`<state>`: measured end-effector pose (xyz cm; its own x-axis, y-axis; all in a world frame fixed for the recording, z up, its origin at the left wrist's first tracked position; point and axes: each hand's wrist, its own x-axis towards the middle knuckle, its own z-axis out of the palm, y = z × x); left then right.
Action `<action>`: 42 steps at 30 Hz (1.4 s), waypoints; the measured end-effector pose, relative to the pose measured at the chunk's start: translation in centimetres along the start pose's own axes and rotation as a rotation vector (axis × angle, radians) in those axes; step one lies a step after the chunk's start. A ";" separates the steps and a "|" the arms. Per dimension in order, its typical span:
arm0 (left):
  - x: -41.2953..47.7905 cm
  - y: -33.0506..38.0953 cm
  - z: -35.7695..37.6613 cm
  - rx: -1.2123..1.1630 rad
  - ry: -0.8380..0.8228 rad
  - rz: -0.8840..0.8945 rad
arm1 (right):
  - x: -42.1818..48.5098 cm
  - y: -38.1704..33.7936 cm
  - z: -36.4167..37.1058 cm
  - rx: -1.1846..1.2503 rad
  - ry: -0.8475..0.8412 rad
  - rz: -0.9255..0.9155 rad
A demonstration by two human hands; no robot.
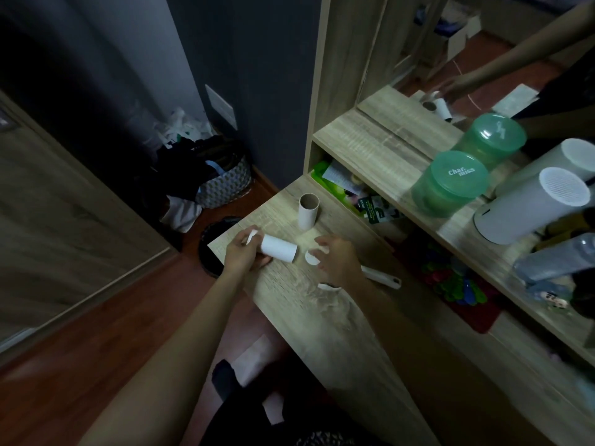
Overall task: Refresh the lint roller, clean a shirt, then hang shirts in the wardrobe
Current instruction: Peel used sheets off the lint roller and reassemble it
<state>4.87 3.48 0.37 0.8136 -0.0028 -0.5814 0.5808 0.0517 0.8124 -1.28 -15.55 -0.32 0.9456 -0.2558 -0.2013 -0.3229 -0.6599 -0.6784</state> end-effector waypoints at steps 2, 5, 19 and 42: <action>-0.2 0.3 0.0 0.029 -0.039 0.027 | -0.4 -0.5 -0.3 0.187 0.015 0.066; -0.7 0.8 0.2 0.072 -0.125 0.084 | -0.7 -1.4 -0.7 0.432 -0.056 0.111; -1.2 0.9 1.7 0.126 -0.298 0.242 | -1.5 -1.6 -1.9 1.241 -0.260 0.487; -1.1 2.2 0.6 0.399 -0.488 0.338 | -1.8 0.7 -4.0 1.209 -0.363 0.456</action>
<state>5.28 3.02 2.81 0.8163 -0.5026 -0.2845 0.1841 -0.2404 0.9530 -3.34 -18.35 2.37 0.7820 0.0413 -0.6219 -0.5497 0.5158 -0.6570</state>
